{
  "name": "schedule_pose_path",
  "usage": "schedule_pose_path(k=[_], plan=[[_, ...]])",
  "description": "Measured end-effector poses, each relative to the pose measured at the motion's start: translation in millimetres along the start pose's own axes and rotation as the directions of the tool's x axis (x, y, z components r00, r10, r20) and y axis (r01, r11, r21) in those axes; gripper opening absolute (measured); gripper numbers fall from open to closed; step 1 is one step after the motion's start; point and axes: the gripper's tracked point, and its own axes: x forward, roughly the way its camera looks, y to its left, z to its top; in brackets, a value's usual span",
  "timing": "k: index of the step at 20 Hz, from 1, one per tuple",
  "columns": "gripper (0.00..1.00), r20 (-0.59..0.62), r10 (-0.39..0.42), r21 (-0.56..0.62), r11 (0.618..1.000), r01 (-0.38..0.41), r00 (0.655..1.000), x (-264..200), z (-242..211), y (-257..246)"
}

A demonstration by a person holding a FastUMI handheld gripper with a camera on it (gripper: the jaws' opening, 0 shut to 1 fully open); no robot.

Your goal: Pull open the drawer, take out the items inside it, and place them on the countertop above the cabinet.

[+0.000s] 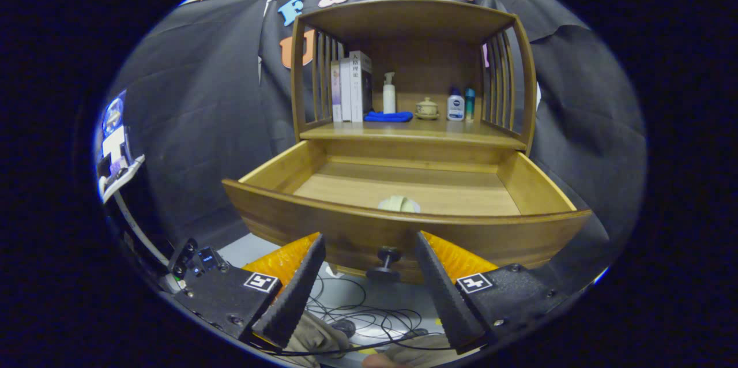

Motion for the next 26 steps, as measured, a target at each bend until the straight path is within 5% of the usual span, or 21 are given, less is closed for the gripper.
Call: schedule_pose_path(k=[4,8,14,22,26], plan=[[0.98,-0.023,0.022,0.044,0.999,-0.021,0.999,4.8,23.5,-2.4],[0.98,-0.160,-0.031,0.122,0.991,0.051,0.987,22.7,29.6,-21.8],[0.97,-0.250,0.047,0.287,0.958,0.028,0.967,53.5,58.6,-25.1],[0.95,-0.506,0.063,0.286,0.953,0.098,0.860,98.1,35.1,-28.5],[0.93,-0.575,-0.013,0.201,0.967,0.156,0.818,119.8,20.1,-41.1]])
